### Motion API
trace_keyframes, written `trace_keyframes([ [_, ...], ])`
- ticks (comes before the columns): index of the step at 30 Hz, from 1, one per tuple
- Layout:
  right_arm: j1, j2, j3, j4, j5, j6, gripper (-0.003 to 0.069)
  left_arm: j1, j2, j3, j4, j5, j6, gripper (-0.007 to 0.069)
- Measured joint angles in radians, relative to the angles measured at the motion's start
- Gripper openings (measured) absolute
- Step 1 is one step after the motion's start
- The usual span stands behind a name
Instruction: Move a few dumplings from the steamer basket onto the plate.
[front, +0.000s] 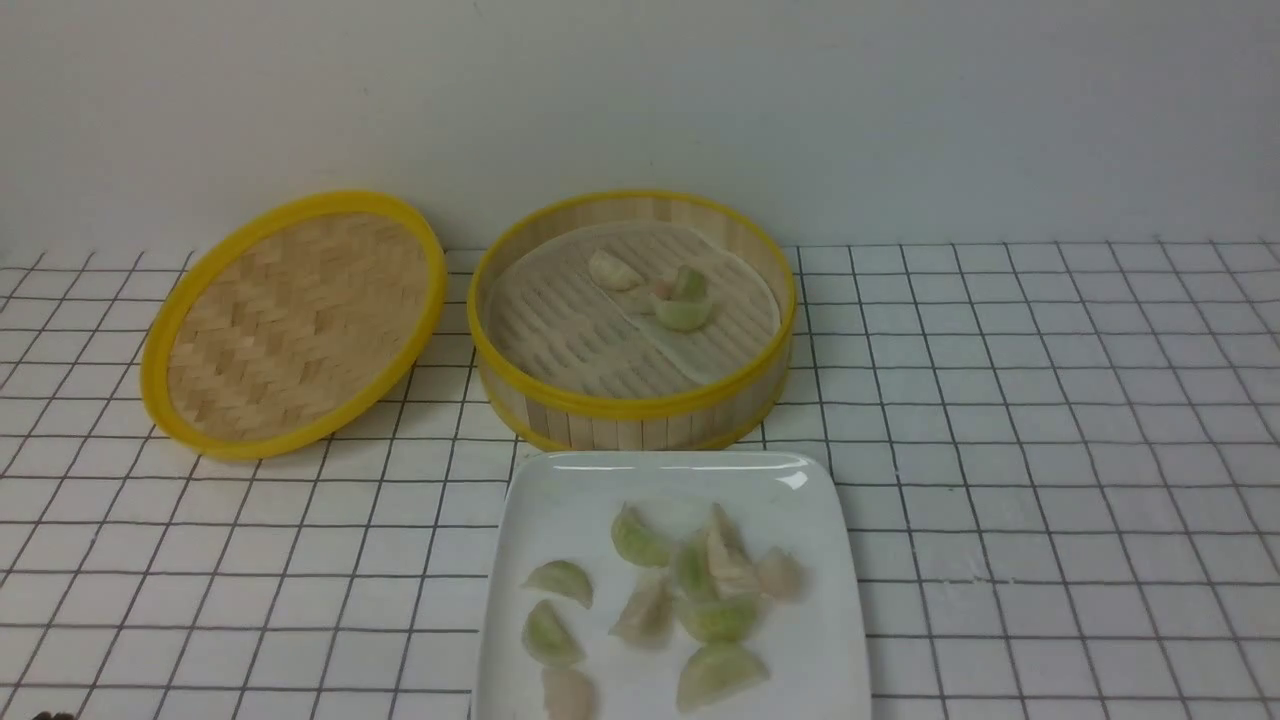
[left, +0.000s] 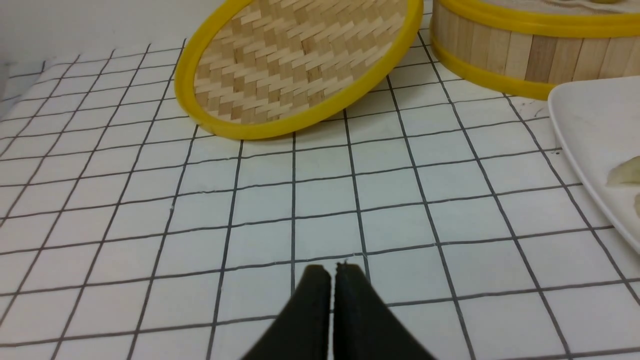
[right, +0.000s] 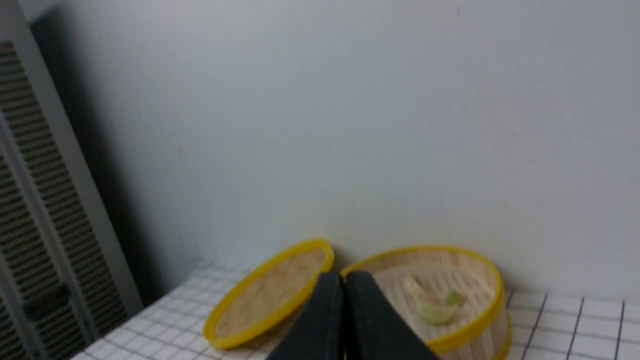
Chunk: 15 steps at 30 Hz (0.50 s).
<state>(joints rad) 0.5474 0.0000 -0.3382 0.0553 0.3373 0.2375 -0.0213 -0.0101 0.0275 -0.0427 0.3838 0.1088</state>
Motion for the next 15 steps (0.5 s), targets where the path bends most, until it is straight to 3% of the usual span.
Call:
trace_keyframes([
  [15,-0.001,0.02,0.054,-0.089,-0.013,-0.025,-0.0015,0.001,-0.003,0.0,-0.003,0.0,0.0,-0.0006],
])
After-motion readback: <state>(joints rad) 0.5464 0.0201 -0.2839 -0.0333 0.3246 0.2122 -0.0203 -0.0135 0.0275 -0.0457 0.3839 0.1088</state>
